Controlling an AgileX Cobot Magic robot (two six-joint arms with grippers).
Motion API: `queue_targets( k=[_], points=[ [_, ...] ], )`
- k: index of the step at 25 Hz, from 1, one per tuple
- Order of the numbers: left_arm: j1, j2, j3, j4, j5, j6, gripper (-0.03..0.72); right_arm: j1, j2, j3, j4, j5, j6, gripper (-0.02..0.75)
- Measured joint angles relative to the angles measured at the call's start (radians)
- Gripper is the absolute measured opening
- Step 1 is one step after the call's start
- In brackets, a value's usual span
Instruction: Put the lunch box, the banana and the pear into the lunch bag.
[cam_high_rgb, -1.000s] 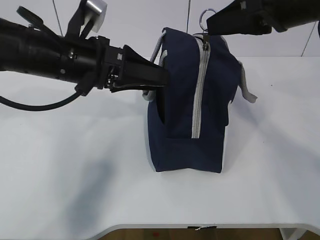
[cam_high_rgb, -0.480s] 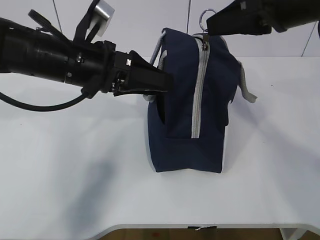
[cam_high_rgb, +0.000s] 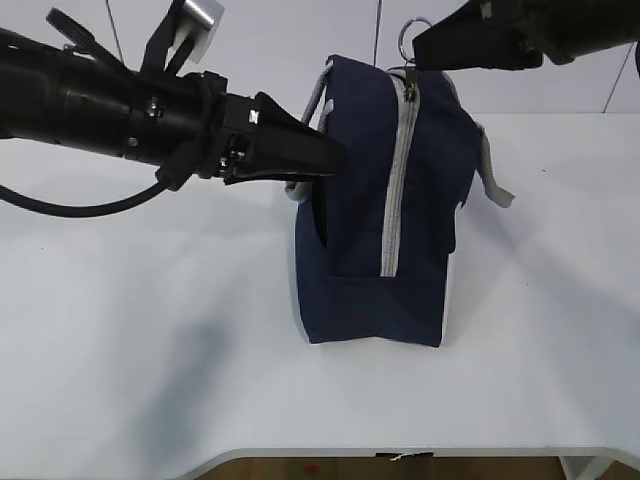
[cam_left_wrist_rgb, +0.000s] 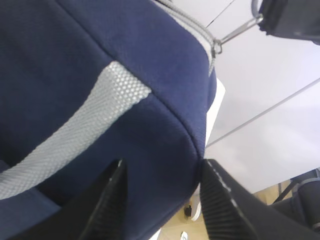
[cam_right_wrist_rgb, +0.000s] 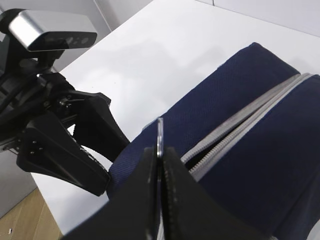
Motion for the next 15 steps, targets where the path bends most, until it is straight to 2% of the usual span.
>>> queue_targets(
  k=[4,11,15],
  points=[
    [-0.004,-0.002,0.0,-0.008,-0.017,0.0,0.361,0.0,0.0,0.0,0.002,0.0,0.0,0.006],
    [-0.085,-0.002,0.0,-0.045,-0.09,0.041,0.361,0.0,0.0,0.0,0.002,0.0,0.0,0.006],
    [-0.095,-0.002,0.0,-0.049,-0.116,0.054,0.361,0.0,0.0,0.0,0.002,0.002,0.0,0.006]
  ],
)
